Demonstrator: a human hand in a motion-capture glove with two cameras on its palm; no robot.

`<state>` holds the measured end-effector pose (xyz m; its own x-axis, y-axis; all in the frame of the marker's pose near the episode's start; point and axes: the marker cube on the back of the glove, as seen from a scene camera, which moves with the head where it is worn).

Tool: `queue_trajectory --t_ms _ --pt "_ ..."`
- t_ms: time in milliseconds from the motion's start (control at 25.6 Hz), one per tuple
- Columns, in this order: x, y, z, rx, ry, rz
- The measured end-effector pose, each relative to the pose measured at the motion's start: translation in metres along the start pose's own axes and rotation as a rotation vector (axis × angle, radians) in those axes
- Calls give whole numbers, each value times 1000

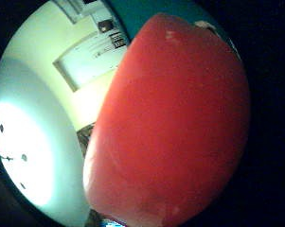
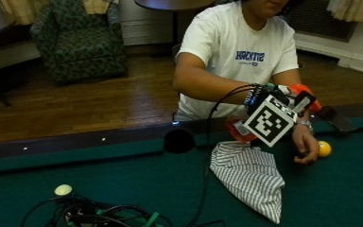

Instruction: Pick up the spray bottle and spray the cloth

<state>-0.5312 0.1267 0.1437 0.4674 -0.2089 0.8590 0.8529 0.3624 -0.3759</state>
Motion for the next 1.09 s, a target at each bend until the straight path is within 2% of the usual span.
queue_trajectory --t_ms 234,508,743,1094 --pt "-26 6 7 156 16 -240" --pt "-29 -2 7 371 -56 -408" --pt "-10 -40 11 471 -167 -435" --pt "9 -90 25 468 -181 -403"
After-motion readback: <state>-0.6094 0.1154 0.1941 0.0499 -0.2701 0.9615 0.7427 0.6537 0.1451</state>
